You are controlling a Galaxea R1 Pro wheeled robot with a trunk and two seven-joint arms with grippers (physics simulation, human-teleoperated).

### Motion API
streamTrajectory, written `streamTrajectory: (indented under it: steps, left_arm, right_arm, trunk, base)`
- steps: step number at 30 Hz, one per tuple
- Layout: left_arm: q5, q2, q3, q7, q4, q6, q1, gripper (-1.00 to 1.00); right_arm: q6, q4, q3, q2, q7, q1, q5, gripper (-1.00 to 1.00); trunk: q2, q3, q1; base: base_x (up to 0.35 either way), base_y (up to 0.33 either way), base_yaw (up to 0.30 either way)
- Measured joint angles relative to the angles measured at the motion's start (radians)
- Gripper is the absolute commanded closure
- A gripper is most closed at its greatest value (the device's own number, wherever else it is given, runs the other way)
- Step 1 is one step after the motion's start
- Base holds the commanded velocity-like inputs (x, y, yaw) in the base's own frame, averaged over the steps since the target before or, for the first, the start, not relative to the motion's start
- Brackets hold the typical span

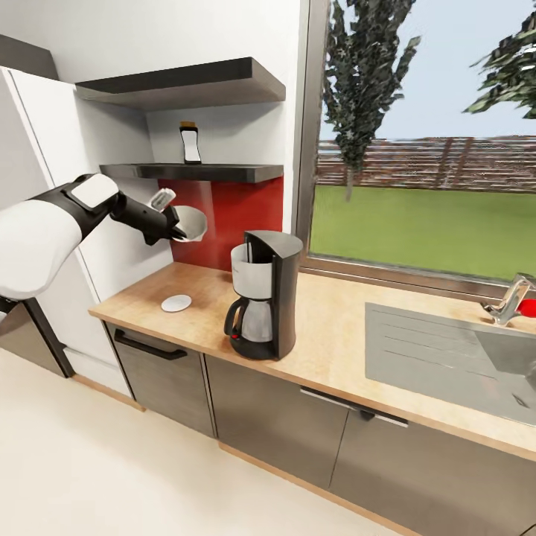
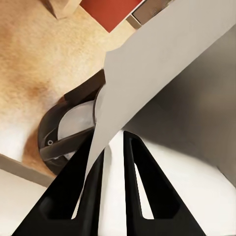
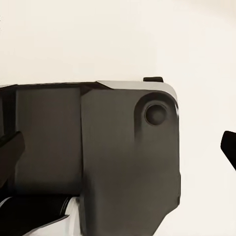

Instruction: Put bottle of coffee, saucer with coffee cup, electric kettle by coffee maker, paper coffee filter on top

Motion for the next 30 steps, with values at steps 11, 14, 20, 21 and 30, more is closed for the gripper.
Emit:
streamTrajectory:
  steps: [11,14,20,21,30]
  left_arm:
    - [-0.003,-0.002,-0.004,-0.104,0.034,0.001,0.003,1.00]
    - [-0.004,-0.002,-0.004,-0.105,0.035,0.001,0.003,1.00]
    - [-0.004,-0.003,-0.009,-0.105,0.035,0.000,0.005,1.00]
    - [-0.006,-0.003,-0.010,-0.105,0.035,-0.001,0.005,1.00]
    - [-0.011,-0.012,-0.010,-0.105,0.032,-0.003,0.009,1.00]
  right_arm:
    - [0.000,0.000,0.000,0.000,0.000,0.000,0.000,-1.00]
    - [0.000,0.000,0.000,0.000,0.000,0.000,0.000,-1.00]
    - [0.000,0.001,0.000,0.000,0.000,0.000,0.000,-1.00]
    - [0.000,0.001,0.001,0.000,0.000,0.000,0.000,-1.00]
    - [0.000,0.001,0.001,0.000,0.000,0.000,0.000,-1.00]
  trunk:
    - [0.000,0.000,0.000]
    - [0.000,0.000,0.000]
    - [0.000,0.006,0.000]
    - [0.000,0.008,0.000]
    - [0.000,0.021,0.000]
  base:
    - [0.000,0.000,-0.082]
    - [0.000,0.000,-0.035]
    - [0.000,0.000,-0.008]
    - [0.000,0.000,-0.002]
    - [0.000,0.000,0.000]
